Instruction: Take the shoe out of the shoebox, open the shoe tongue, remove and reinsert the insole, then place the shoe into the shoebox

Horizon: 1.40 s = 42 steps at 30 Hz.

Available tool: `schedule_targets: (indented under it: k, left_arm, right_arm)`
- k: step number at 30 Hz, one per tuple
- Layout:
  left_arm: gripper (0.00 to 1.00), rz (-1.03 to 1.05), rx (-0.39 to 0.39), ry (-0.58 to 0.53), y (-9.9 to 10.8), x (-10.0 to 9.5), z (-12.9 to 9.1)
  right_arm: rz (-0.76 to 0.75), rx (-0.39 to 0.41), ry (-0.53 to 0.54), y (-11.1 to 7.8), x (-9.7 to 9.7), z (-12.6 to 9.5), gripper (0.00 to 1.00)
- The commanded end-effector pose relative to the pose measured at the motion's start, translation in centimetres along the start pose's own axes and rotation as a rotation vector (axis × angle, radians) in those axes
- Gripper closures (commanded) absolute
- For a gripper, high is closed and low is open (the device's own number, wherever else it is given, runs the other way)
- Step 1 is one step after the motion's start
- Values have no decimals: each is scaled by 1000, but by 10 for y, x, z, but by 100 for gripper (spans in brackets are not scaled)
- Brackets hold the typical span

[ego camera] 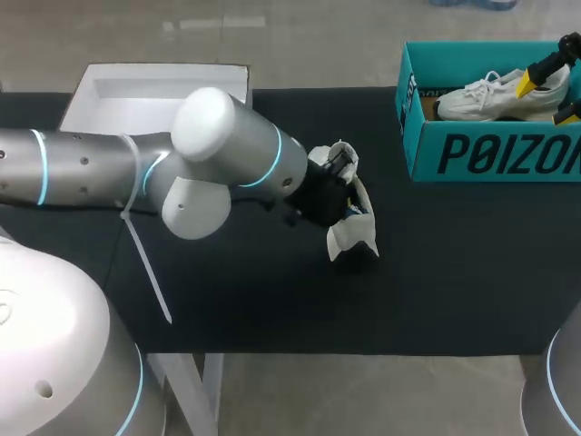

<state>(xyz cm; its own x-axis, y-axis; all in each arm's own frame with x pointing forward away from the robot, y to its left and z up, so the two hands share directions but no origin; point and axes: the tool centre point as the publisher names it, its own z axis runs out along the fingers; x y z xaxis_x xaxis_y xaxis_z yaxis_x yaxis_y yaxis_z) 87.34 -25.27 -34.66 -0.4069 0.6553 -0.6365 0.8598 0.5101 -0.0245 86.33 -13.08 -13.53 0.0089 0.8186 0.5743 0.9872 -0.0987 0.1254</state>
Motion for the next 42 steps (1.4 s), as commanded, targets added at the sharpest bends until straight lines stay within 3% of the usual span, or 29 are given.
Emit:
schedule_targets:
  k: [1, 8, 14, 16, 20, 23, 29, 31, 33, 42]
  left_arm:
    - [100, 6, -9, 19, 3, 0, 10]
    - [100, -25, -54, 40, 19, 2, 24]
    - [98, -23, -15, 44, 14, 3, 18]
    - [65, -15, 6, 39, 10, 2, 11]
    - [59, -9, 19, 23, 8, 0, -2]
    - [60, -7, 20, 20, 9, -1, -5]
    - [73, -5, 16, 24, 10, -1, -4]
    - [82, -4, 18, 23, 8, -1, -3]
    - [100, 2, 23, 27, 6, -1, -2]
    - [100, 11, 38, 64, -3, 8, 8]
  right_arm:
    - [0, 1, -1, 1, 0, 0, 0]
    - [0, 1, -1, 1, 0, 0, 0]
    - [0, 1, -1, 1, 0, 0, 0]
    - [0, 1, -1, 1, 0, 0, 0]
    - [0, 1, -1, 1, 0, 0, 0]
    - [0, 1, -1, 1, 0, 0, 0]
    - [0, 1, -1, 1, 0, 0, 0]
    - [0, 1, -1, 1, 0, 0, 0]
    - [0, 1, -1, 1, 0, 0, 0]
    - [0, 1, -1, 1, 0, 0, 0]
